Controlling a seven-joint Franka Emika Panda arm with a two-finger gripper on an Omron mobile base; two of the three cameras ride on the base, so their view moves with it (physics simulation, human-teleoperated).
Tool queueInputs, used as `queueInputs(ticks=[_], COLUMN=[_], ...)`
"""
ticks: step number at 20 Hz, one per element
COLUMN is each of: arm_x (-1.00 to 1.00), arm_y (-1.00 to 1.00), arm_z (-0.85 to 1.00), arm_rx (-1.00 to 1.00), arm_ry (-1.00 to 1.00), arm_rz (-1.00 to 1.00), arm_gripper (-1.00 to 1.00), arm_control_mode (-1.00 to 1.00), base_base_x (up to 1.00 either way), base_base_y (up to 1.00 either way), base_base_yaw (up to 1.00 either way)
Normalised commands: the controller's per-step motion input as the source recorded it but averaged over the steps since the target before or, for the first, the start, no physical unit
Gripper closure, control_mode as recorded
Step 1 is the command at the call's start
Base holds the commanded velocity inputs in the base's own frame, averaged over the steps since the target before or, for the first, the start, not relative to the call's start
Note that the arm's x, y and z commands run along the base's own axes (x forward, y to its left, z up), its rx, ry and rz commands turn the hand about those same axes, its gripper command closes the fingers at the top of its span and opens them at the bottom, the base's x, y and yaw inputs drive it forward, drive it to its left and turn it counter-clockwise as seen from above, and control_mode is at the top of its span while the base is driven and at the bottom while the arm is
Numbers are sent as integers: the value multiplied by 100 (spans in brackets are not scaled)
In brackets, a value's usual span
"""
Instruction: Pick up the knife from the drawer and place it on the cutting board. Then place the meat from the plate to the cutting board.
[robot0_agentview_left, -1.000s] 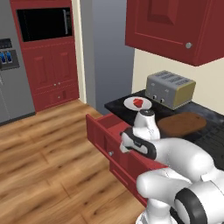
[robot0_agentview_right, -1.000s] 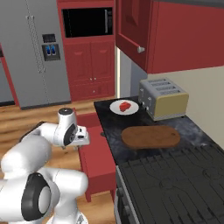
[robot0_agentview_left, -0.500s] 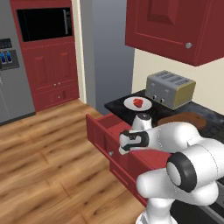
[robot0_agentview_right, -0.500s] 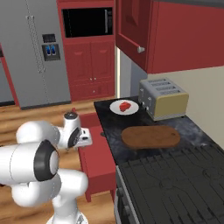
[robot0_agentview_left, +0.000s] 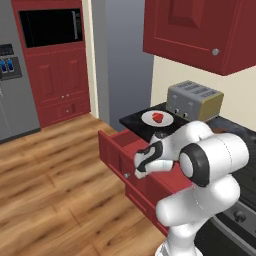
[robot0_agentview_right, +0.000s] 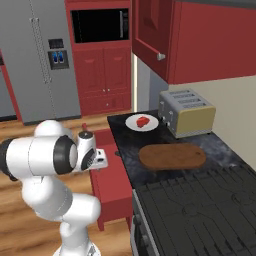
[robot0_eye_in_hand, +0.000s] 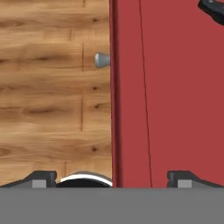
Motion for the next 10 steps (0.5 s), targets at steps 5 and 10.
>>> queueInputs(ticks=[5,10], arm_x=[34,12], arm_y=[0,0], arm_z=[-16,-27], arm_rx=[0,0], arm_ry=[6,-8], arm_rz=[0,0], arm_gripper=[-100,-100], arm_control_mode=[-100,-100], base_base_x=[0,0], base_base_y=[0,0], base_base_yaw=[0,0])
